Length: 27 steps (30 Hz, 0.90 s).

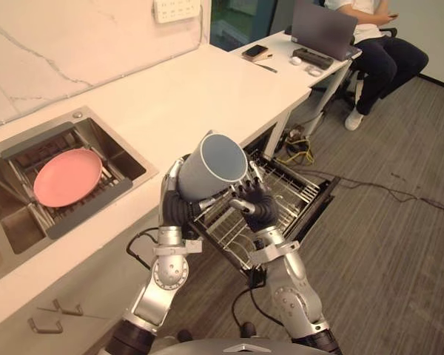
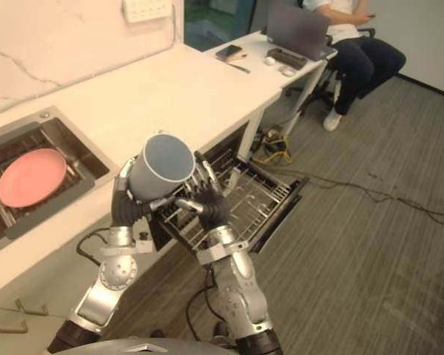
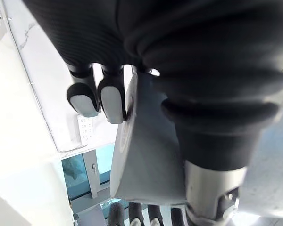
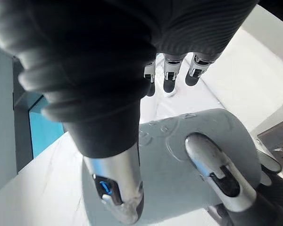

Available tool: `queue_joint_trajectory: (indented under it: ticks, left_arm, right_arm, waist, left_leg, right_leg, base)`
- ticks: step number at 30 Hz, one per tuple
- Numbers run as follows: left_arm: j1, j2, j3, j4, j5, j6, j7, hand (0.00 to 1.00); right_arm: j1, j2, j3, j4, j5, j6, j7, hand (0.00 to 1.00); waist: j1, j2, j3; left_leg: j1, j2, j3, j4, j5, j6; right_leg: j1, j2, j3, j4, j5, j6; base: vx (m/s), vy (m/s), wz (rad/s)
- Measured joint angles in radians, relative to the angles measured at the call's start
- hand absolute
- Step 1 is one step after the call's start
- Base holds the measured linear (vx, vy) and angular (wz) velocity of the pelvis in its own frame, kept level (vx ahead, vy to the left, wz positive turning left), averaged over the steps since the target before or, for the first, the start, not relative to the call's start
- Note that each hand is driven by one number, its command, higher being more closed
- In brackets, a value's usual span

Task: Walk over to the sink, pick up the cup, carry it to the dishwasher, place the cup inside the dishwasher, then close the dishwasher door

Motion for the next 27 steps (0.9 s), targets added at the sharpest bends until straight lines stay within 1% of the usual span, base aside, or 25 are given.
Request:
queue_joint_trajectory:
  ticks: [5, 8, 9, 17, 18, 25, 27]
  left_arm:
    - [0.0, 0.0, -0.03, 0.0, 0.003, 0.018, 0.001, 1.0]
    - [0.0, 0.0, -0.049, 0.006, 0.004, 0.021, 0.001, 1.0]
    - [0.0, 0.0, -0.052, 0.006, 0.004, 0.022, 0.002, 1.0]
    - [-0.023, 0.002, -0.078, 0.022, 0.003, 0.024, 0.016, 1.0]
    - [-0.026, 0.002, -0.079, 0.025, 0.003, 0.024, 0.017, 1.0]
    - [-0.032, 0.004, -0.081, 0.044, 0.002, 0.032, 0.031, 1.0]
    - [-0.032, 0.004, -0.081, 0.047, 0.002, 0.032, 0.032, 1.0]
  right_arm:
    - [-0.005, -0.002, 0.039, 0.0, -0.069, -0.011, -0.049, 0.0]
    - [-0.008, -0.006, 0.061, 0.0, -0.069, -0.012, -0.062, 0.0]
    - [-0.014, -0.007, 0.079, 0.001, -0.069, -0.012, -0.076, 0.0]
    - [-0.047, -0.008, 0.084, 0.003, -0.07, -0.012, -0.136, 0.0]
    - [-0.047, -0.008, 0.084, 0.003, -0.07, -0.012, -0.139, 1.0]
    - [-0.049, -0.028, 0.117, 0.003, -0.071, -0.017, -0.214, 1.0]
    - [-0.049, -0.028, 0.12, 0.003, -0.073, -0.017, -0.223, 1.0]
  waist:
    - [0.004, -0.007, -0.004]
    - [0.008, -0.007, -0.005]
    - [0.007, -0.007, -0.005]
    - [0.011, -0.007, -0.01]
    - [0.012, -0.008, -0.01]
    - [0.014, -0.009, -0.018]
    - [0.014, -0.009, -0.023]
  left_leg:
    - [0.007, -0.003, -0.002, -0.014, 0.008, 0.0]
    - [0.007, -0.003, -0.002, -0.014, 0.009, -0.001]
    - [0.007, -0.003, -0.002, -0.014, 0.009, -0.001]
    - [0.008, -0.003, -0.002, -0.013, 0.011, 0.0]
    - [0.008, -0.003, -0.002, -0.013, 0.011, 0.0]
    - [0.009, -0.003, -0.002, -0.013, 0.014, -0.001]
    - [0.009, -0.003, -0.002, -0.013, 0.014, -0.001]
  right_leg:
    - [-0.001, -0.001, -0.001, 0.0, 0.0, 0.0]
    - [-0.001, 0.0, -0.001, 0.0, 0.001, 0.001]
    - [-0.001, 0.0, 0.0, 0.0, 0.001, 0.001]
    - [-0.001, 0.0, 0.0, 0.0, 0.002, 0.001]
    - [-0.001, 0.0, 0.0, 0.0, 0.003, 0.001]
    - [0.0, 0.0, 0.001, 0.0, 0.005, 0.0]
    - [0.0, 0.0, 0.001, 0.0, 0.005, 0.0]
  base:
    - [-0.04, -0.012, 0.01]
    - [-0.01, -0.004, 0.0]
    - [0.0, 0.0, 0.0]
    - [0.0, -0.002, 0.0]
    - [-0.03, -0.016, -0.01]
    - [-0.02, -0.006, 0.0]
    - [-0.02, -0.006, 0.0]
